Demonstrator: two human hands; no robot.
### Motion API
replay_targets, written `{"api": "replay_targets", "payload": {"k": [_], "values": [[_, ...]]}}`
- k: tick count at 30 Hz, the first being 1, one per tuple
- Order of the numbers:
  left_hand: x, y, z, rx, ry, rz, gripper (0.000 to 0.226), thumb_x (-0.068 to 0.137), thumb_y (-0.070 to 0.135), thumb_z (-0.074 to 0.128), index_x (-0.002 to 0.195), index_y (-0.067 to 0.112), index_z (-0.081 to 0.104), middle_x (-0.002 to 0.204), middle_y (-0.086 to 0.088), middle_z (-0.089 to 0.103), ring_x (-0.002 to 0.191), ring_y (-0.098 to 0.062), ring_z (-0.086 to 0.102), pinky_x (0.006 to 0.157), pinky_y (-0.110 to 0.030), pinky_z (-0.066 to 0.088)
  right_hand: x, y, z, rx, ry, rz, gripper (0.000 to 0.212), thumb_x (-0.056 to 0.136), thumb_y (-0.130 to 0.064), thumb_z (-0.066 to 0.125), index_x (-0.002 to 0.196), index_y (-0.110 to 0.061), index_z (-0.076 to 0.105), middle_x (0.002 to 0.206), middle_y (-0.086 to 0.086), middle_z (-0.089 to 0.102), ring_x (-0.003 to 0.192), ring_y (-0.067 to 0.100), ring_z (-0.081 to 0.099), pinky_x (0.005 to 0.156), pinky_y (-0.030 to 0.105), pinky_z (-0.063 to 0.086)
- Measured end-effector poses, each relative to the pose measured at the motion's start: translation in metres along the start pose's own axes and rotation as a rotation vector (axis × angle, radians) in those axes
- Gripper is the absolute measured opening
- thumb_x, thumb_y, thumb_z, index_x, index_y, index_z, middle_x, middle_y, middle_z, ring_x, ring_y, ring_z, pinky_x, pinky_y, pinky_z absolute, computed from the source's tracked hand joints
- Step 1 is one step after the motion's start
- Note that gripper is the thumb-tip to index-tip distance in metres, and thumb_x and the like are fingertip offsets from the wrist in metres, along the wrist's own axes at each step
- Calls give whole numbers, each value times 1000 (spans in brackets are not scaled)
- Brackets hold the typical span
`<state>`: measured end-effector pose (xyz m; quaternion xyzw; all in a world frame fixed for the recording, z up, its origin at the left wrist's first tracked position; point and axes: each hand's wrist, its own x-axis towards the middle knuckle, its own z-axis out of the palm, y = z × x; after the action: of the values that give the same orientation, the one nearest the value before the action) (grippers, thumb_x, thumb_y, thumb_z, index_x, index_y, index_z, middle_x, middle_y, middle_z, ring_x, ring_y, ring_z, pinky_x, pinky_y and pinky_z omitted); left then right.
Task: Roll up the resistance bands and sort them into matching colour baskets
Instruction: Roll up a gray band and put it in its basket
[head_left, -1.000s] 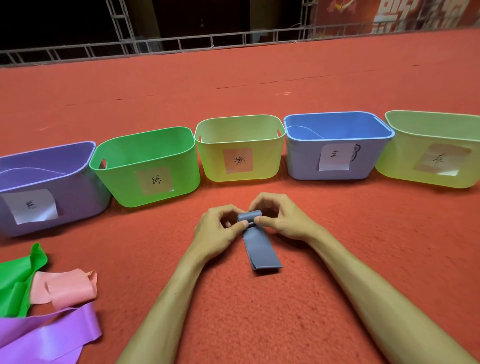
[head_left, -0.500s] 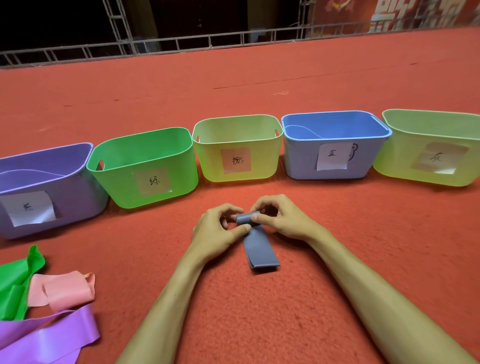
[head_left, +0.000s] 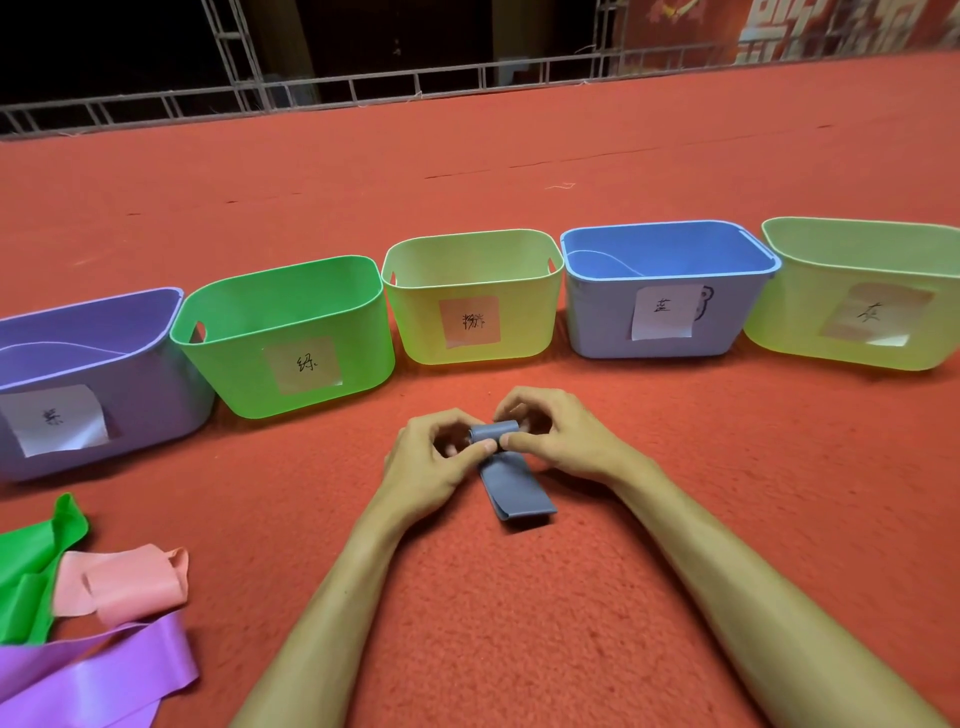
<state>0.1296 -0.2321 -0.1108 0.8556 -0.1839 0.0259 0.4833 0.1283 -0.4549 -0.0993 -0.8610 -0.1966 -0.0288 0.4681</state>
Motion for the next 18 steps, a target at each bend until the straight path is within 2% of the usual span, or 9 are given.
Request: {"api": "replay_targets", "payload": {"k": [3,5,6,8,10,12,15,18], "values": [[0,-1,0,-25,6,16,31,79,55,74,103,35,76,84,7,73,69,-12,52,71,-51,51,1,1,1,-74,-6,24,18,85,-40,68,95,-27,76,87,0,67,73,5,55,69,25,44],[0,0,1,-21,5,31,31,80,53,74,105,35,76,90,8,76,74,-21,58,74,-51,52,1,2,1,-47,-3,35,19,86,-43,66,92,-28,75,92,0,64,77,7,55,75,29,44],[0,0,1,-28,5,36,31,80,51,75,106,35,76,92,8,76,76,-24,59,74,-51,52,1,2,1,-19,-7,35,18,88,-43,66,92,-27,73,91,-1,63,77,8,55,74,30,45],[0,1,0,-50,-2,41,29,82,46,75,109,35,75,97,10,77,72,-17,55,74,-50,52,0,0,2,65,-32,25,14,93,-37,67,94,-24,69,85,-2,65,73,8,56,67,29,46],[1,1,0,-64,-1,33,31,82,46,75,110,34,74,96,10,76,69,-11,52,74,-48,53,-1,-1,3,147,-45,20,13,96,-32,67,97,-19,65,85,8,69,73,13,58,63,32,46],[2,0,1,-83,-13,-4,37,79,55,75,109,33,72,92,8,76,69,-13,56,77,-50,54,-1,-1,4,186,-41,0,15,96,-30,67,100,-17,64,89,15,69,77,15,58,68,35,46],[2,1,-1,-155,-79,-48,41,83,64,70,105,30,75,92,3,78,82,-20,70,84,-54,56,0,-2,4,232,-56,-13,13,97,-22,69,103,-12,62,95,18,71,84,14,62,74,39,50],[1,4,-2,-252,-88,-29,33,85,54,71,100,26,76,86,-10,76,75,-19,60,74,-41,46,-3,-5,2,259,-73,-11,13,98,-17,70,105,-15,60,91,24,66,79,16,57,63,37,49]]}}
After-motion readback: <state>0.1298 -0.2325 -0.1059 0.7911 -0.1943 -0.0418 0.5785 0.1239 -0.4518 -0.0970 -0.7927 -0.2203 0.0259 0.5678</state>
